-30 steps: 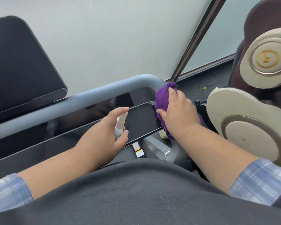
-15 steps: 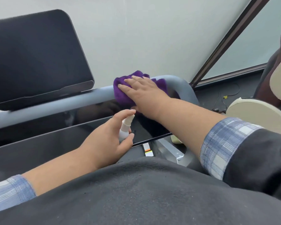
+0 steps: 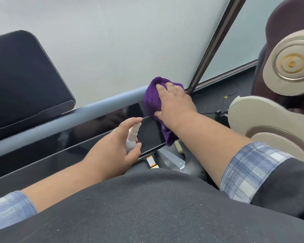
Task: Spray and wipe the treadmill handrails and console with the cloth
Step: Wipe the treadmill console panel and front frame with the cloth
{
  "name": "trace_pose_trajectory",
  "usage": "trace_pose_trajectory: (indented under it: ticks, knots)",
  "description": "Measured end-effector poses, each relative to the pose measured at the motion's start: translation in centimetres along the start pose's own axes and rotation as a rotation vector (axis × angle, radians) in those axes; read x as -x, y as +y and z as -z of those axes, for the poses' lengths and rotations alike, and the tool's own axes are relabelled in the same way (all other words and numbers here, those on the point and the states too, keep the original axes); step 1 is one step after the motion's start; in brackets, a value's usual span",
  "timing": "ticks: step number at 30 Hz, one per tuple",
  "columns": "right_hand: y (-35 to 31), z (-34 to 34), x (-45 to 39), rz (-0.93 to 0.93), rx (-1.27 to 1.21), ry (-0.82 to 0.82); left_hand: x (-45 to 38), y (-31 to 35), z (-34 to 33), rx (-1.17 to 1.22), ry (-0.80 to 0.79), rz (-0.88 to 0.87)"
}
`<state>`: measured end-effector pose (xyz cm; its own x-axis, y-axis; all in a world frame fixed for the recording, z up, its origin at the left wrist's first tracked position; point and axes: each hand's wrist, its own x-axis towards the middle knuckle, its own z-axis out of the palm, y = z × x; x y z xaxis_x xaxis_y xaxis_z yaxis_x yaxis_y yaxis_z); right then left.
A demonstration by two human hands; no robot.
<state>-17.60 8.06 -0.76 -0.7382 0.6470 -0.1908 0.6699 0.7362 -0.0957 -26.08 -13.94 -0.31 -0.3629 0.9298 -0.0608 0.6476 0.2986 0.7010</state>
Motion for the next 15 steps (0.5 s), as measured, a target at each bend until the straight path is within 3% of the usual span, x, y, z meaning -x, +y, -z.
trace_pose_trajectory:
  ticks: [5, 11, 15]
  knots:
    - [1.4, -1.0, 4.8, -0.103, -0.029, -0.004, -1.9, 1.5, -1.3, -0.026, -0.060, -0.059]
    - [5.7, -2.0, 12.6, -0.310, -0.291, -0.044, -3.7, 3.0, -3.0, -0.084, -0.123, -0.092]
    - [6.8, -3.2, 16.6, -0.350, -0.361, -0.026, -4.6, 3.3, -2.9, -0.117, -0.108, -0.118]
